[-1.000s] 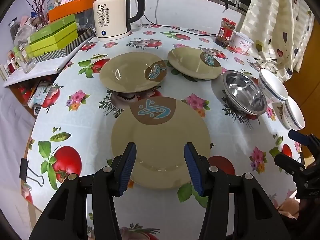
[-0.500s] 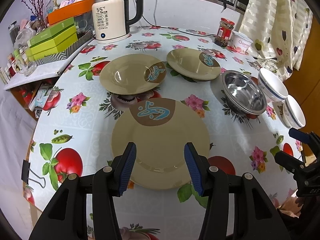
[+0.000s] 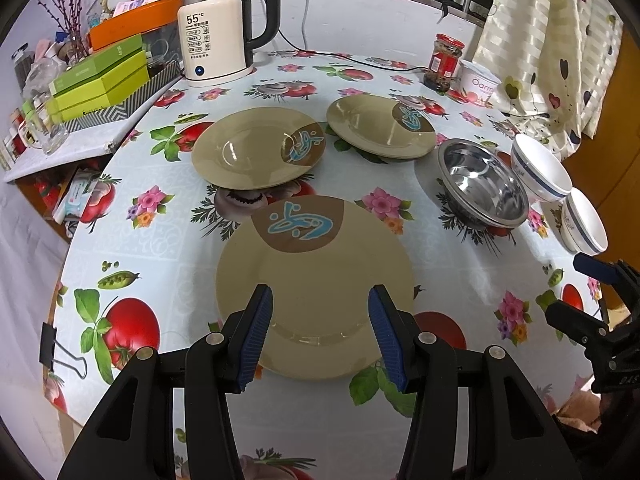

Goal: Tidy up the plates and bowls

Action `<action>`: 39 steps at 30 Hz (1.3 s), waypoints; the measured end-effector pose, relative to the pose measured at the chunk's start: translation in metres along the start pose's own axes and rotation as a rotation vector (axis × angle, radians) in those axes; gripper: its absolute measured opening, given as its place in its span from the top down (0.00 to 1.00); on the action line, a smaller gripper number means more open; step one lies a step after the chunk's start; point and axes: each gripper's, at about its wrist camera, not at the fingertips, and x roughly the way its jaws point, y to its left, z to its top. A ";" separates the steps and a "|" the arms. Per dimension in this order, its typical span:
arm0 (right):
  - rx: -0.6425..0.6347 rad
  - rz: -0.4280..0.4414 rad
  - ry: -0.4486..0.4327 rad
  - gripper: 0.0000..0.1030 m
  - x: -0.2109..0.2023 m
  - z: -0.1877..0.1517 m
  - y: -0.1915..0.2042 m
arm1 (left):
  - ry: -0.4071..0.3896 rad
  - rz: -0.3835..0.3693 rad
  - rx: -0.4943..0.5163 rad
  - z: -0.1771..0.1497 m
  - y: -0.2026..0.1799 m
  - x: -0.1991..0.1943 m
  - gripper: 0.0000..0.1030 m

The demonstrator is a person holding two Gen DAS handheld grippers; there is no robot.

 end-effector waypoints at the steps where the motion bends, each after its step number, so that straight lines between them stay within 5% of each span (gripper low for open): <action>1: -0.001 0.001 0.000 0.00 0.000 0.000 0.000 | -0.001 0.000 0.001 0.000 0.000 0.000 0.50; 39: 0.005 0.008 -0.001 0.00 -0.001 0.001 0.004 | 0.006 -0.002 -0.003 -0.002 0.000 0.002 0.50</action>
